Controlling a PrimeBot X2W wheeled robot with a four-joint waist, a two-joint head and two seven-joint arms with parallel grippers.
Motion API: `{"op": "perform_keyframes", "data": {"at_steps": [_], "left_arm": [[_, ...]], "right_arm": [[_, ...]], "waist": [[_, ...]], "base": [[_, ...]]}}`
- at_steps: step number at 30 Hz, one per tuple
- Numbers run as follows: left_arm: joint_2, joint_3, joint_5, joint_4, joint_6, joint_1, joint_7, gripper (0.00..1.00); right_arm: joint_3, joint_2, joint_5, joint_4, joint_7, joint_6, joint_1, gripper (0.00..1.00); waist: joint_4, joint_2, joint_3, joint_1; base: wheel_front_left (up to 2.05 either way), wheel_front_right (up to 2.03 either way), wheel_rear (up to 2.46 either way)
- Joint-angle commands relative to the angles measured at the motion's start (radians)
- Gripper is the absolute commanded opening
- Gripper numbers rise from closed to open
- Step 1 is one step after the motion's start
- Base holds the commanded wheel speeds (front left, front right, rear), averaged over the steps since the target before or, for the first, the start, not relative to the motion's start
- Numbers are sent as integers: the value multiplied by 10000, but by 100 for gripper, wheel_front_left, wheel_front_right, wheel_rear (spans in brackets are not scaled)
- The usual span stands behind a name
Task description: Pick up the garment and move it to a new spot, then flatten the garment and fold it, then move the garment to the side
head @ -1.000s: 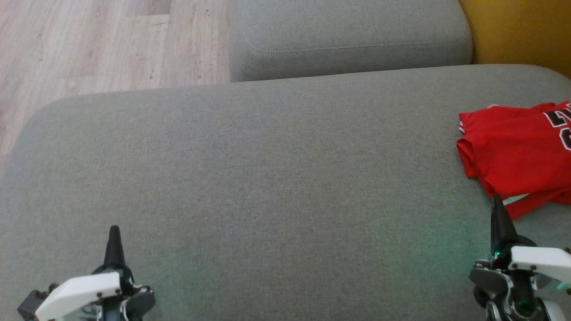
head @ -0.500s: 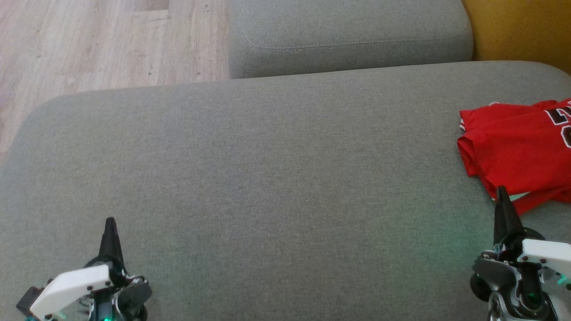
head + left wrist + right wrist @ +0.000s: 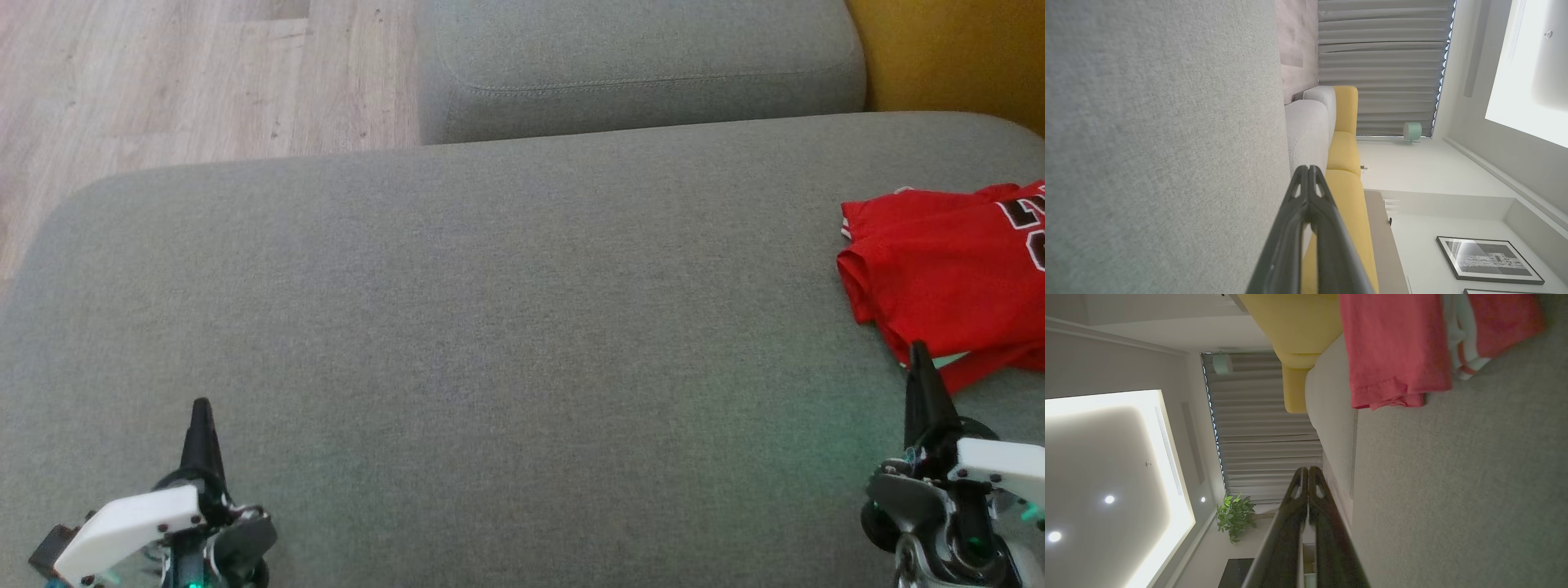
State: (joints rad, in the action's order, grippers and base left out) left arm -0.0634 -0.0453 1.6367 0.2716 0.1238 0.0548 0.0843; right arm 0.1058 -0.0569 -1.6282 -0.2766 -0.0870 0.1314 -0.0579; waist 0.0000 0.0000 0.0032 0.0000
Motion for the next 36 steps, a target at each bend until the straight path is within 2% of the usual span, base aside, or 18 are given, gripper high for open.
{"op": "perform_keyframes", "data": {"at_steps": [1, 36], "left_arm": [[-82, -390, -36, -278, 69, 507, 53, 0], [-5, -499, -127, -273, 69, 516, 140, 0]], "right_arm": [[-175, -119, -16, 333, -58, -7, -477, 0], [-78, -51, 65, 327, -136, -7, -486, 0]], "waist": [[0, 0, -1, 0], [0, 0, -1, 0]], "base": [[0, 0, 0], [0, 0, 0]]}}
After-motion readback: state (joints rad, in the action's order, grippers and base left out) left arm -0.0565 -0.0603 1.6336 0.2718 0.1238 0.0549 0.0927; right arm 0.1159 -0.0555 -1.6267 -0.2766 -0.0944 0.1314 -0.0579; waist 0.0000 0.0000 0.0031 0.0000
